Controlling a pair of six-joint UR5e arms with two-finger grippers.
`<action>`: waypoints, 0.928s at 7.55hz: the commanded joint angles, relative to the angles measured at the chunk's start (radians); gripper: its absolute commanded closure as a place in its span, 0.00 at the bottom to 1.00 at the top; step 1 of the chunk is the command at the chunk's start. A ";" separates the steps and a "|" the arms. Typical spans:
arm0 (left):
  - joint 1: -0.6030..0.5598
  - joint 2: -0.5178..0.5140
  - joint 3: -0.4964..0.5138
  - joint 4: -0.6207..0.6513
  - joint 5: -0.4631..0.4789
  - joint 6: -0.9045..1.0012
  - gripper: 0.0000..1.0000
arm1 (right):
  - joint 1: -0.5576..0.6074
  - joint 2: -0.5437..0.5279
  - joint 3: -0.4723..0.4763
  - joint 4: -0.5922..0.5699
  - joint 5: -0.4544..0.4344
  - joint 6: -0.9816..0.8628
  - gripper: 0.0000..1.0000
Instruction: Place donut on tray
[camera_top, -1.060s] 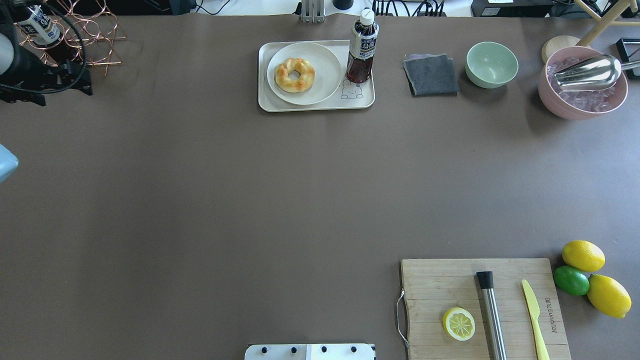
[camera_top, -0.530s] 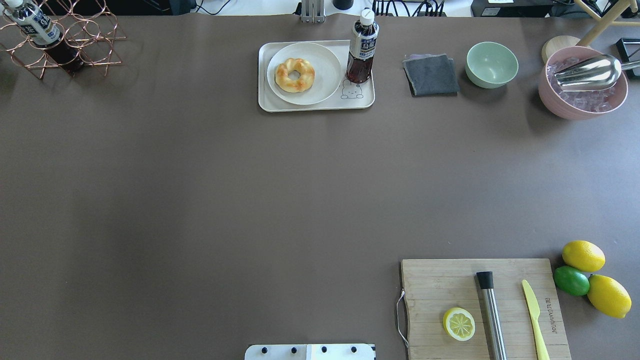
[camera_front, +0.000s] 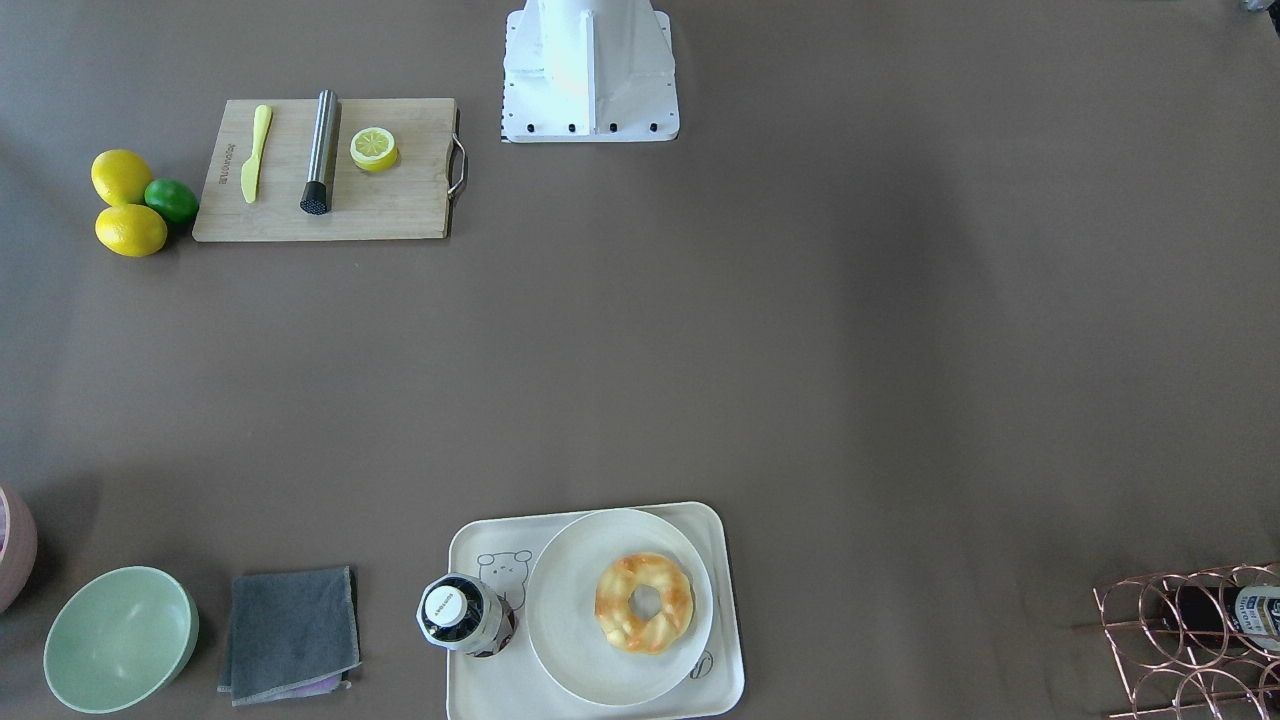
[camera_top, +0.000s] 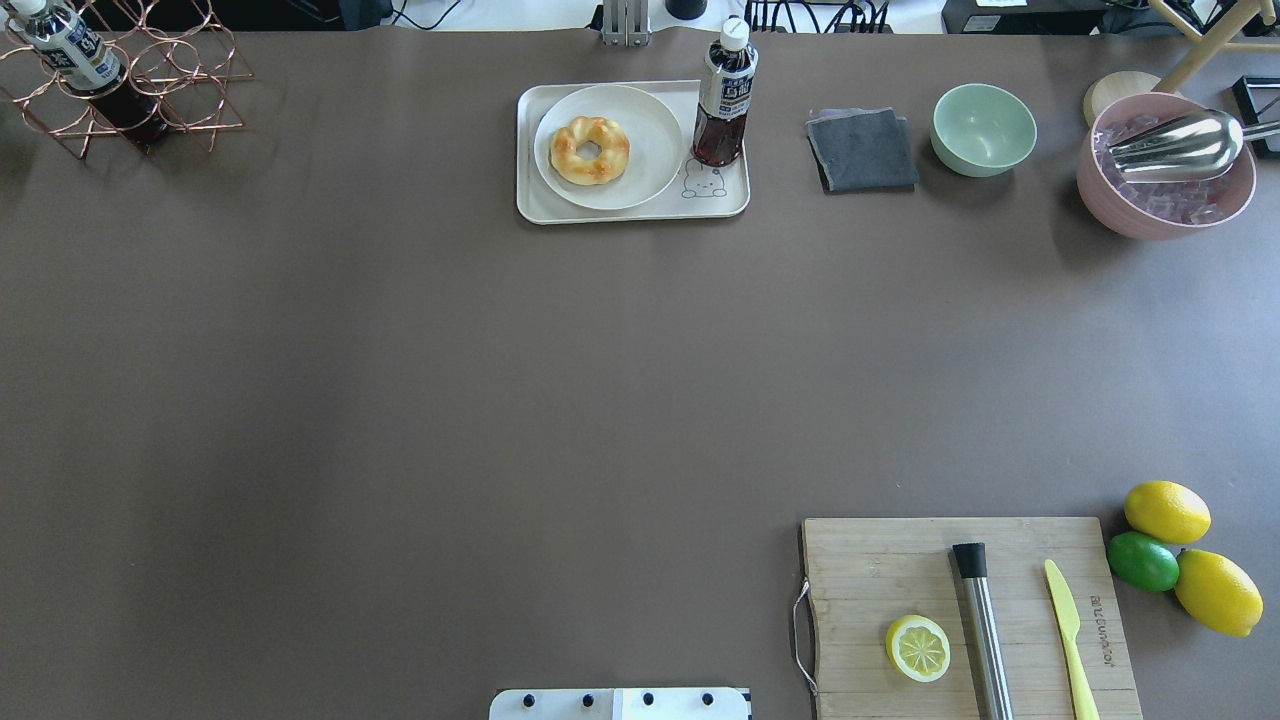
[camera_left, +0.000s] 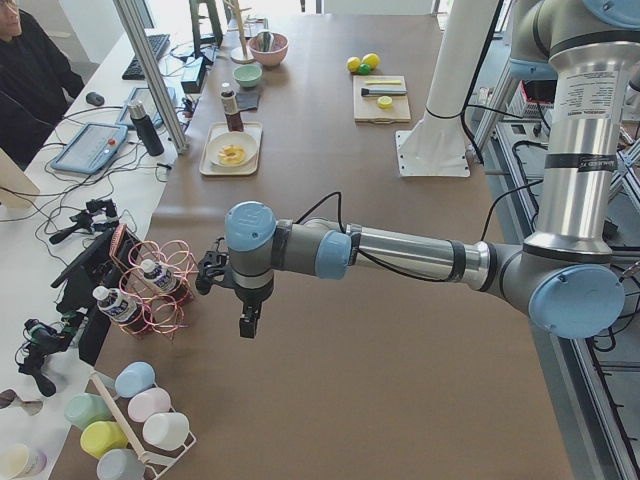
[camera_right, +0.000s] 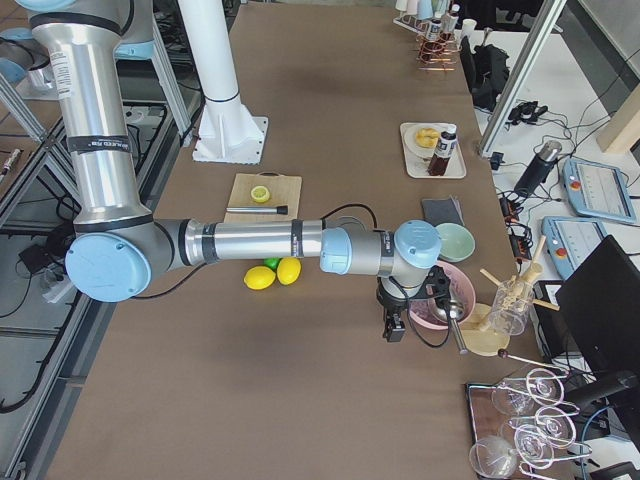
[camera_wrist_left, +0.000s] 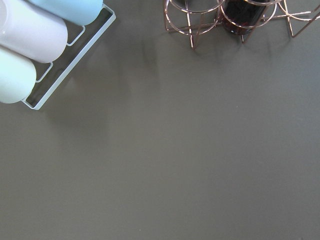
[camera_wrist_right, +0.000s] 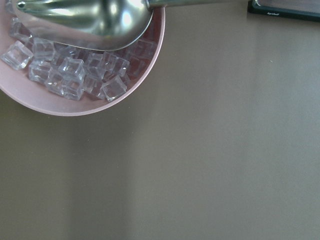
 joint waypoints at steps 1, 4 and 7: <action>-0.033 0.029 -0.002 -0.001 -0.004 0.047 0.02 | -0.004 0.007 -0.002 -0.002 -0.004 0.004 0.00; -0.033 0.098 0.140 -0.308 -0.001 0.047 0.02 | -0.004 0.002 -0.008 0.004 -0.002 0.002 0.00; -0.035 0.092 0.137 -0.287 -0.001 0.044 0.02 | -0.007 0.007 -0.008 0.004 -0.005 0.004 0.00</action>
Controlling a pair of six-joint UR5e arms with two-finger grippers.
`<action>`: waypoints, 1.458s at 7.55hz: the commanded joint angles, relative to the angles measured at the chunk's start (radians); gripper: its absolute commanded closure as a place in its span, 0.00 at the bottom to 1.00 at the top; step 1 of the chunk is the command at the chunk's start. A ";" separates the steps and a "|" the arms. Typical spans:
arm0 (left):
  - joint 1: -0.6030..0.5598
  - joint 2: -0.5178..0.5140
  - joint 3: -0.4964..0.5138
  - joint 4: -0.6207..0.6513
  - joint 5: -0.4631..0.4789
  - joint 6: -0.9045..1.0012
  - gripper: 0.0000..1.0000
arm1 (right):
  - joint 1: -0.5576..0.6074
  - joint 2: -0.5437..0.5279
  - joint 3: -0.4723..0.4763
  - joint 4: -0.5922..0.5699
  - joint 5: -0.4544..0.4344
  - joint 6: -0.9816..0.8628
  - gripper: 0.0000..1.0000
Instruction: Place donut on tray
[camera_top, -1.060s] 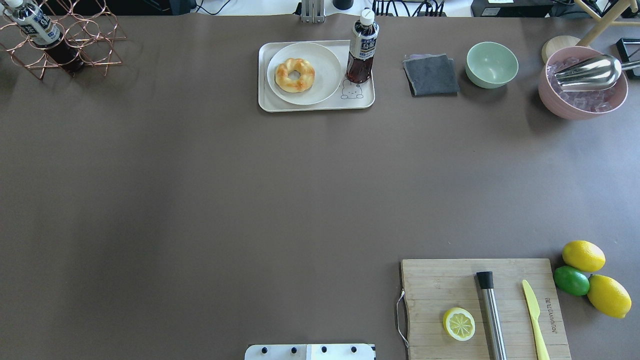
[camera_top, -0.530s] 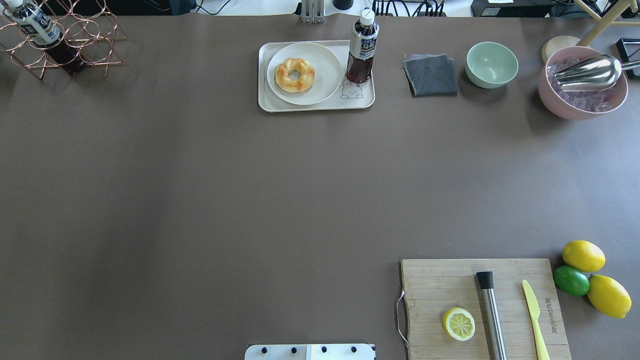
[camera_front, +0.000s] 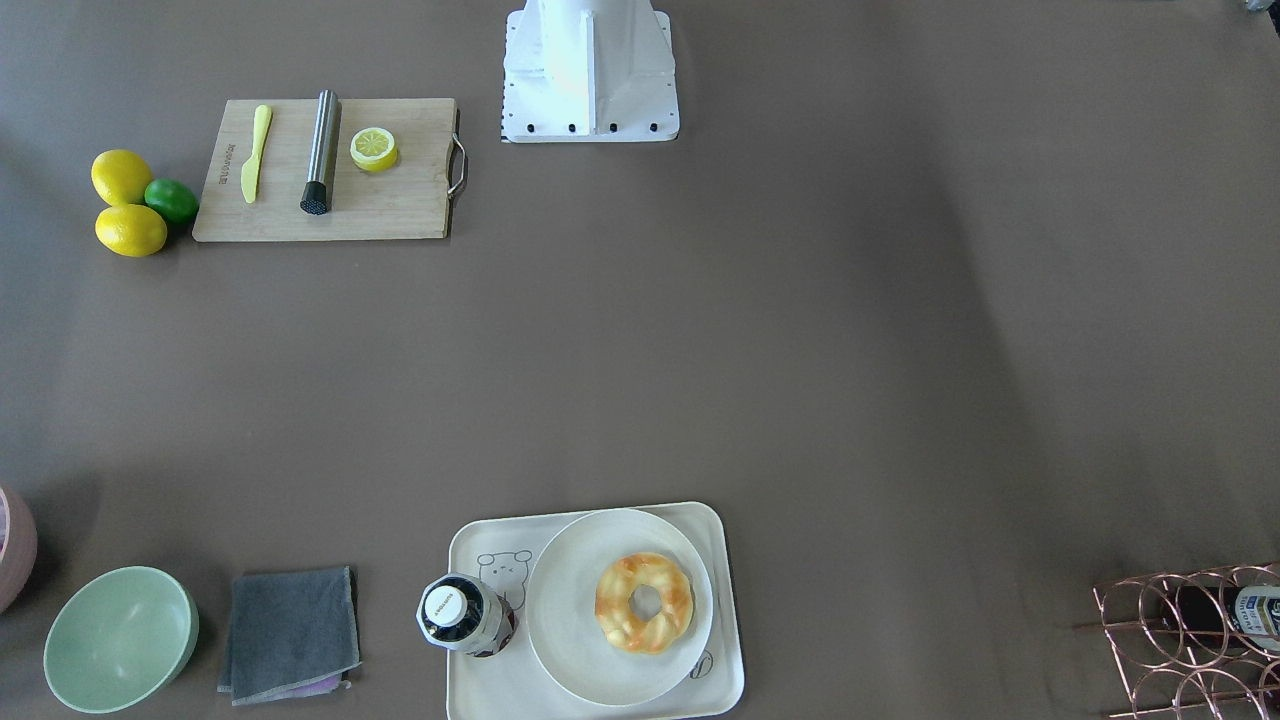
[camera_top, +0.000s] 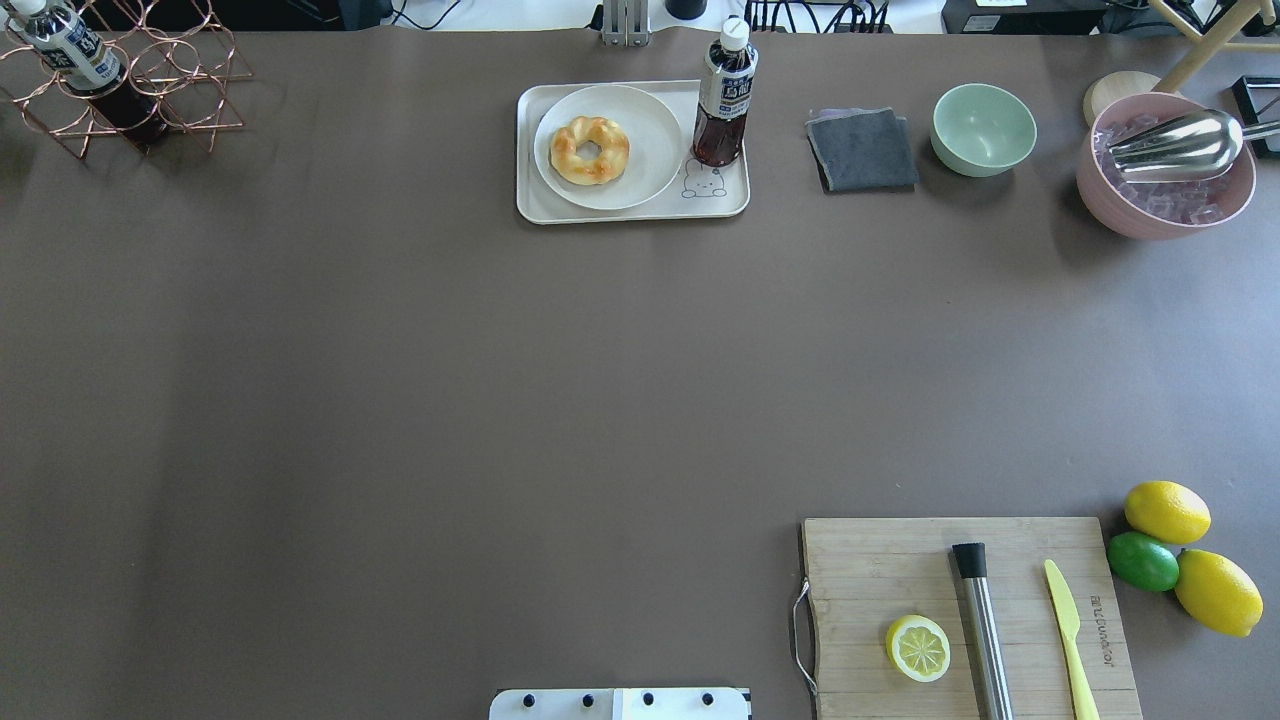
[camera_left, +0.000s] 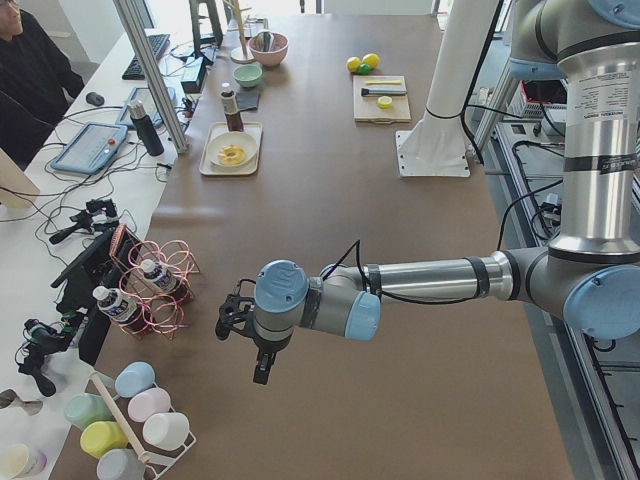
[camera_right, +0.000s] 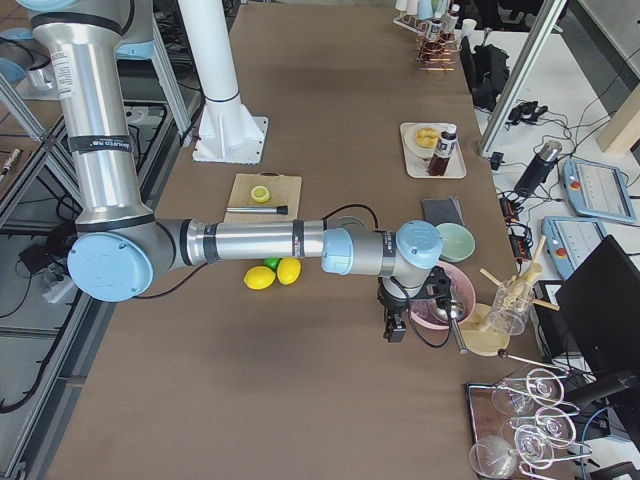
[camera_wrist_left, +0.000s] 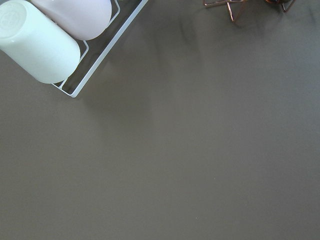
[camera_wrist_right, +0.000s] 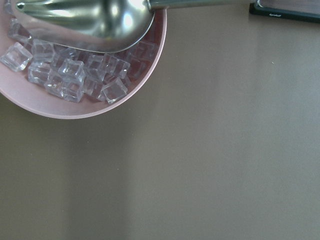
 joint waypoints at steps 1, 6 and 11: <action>0.000 -0.011 -0.028 0.080 -0.001 0.000 0.02 | -0.001 0.001 0.006 0.000 -0.001 0.000 0.00; -0.002 0.011 -0.152 0.222 -0.003 0.002 0.02 | -0.001 -0.014 0.012 0.000 0.003 -0.001 0.00; -0.002 0.026 -0.155 0.217 -0.003 0.000 0.02 | -0.001 -0.019 0.013 0.000 0.006 -0.001 0.00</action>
